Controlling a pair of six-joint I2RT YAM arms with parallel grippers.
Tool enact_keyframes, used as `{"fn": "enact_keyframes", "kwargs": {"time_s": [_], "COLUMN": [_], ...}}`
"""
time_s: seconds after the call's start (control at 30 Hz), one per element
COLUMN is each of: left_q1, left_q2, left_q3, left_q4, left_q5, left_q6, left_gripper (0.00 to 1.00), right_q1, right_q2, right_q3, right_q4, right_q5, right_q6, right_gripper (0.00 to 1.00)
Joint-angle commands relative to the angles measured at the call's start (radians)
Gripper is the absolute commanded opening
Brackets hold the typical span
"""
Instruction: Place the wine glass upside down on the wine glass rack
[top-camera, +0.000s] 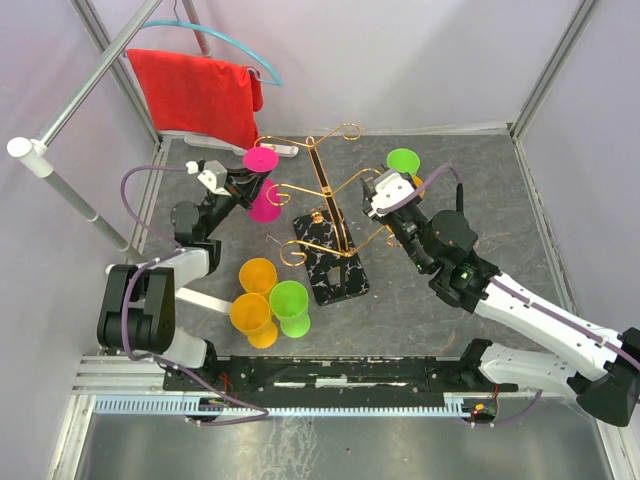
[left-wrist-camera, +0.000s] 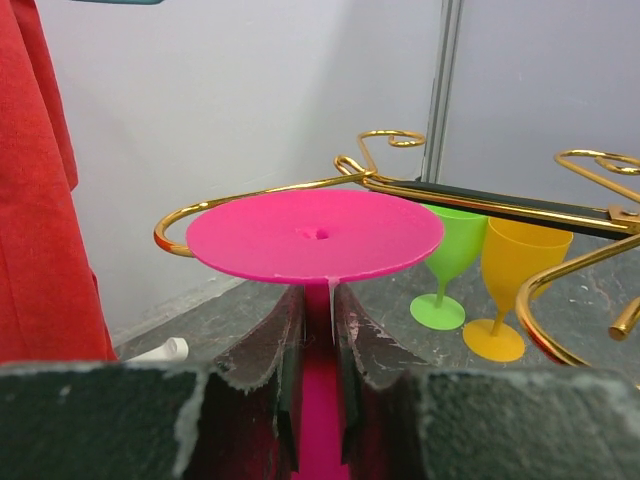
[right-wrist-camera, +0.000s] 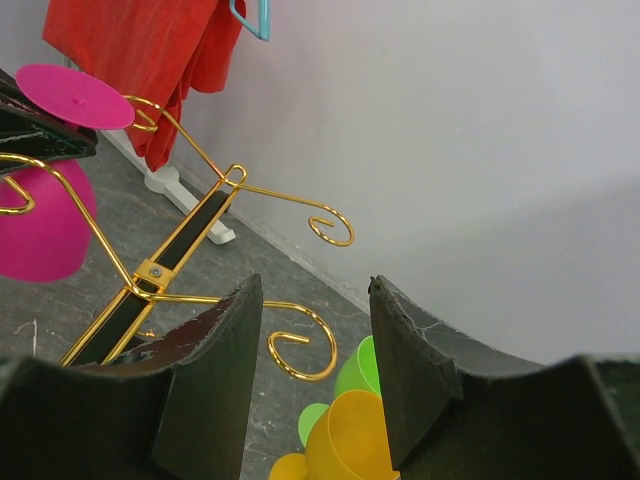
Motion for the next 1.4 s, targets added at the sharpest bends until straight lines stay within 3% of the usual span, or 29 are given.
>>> {"fn": "enact_keyframes", "kwargs": {"time_s": [0.0,0.53,1.37], "left_q1": [0.004,-0.034,-0.121], "left_q2": [0.047,0.271,0.359], "left_q3": [0.051,0.226,0.324], "left_q4": [0.170,0.144,0.104], "left_q5": [-0.020,-0.052,-0.187], "left_q6": [-0.057,-0.035,0.071], "left_gripper": [0.03,0.03,0.03], "right_q1": [0.003,0.003,0.003], "right_q2": [-0.026,-0.017,0.000], "right_q3": [-0.008,0.006,-0.004], "right_q4": [0.026,0.007,0.009], "right_q5": [0.018,0.033,0.030], "right_q6": [-0.018,-0.036,-0.034], "right_gripper": [0.55,0.55,0.54]}}
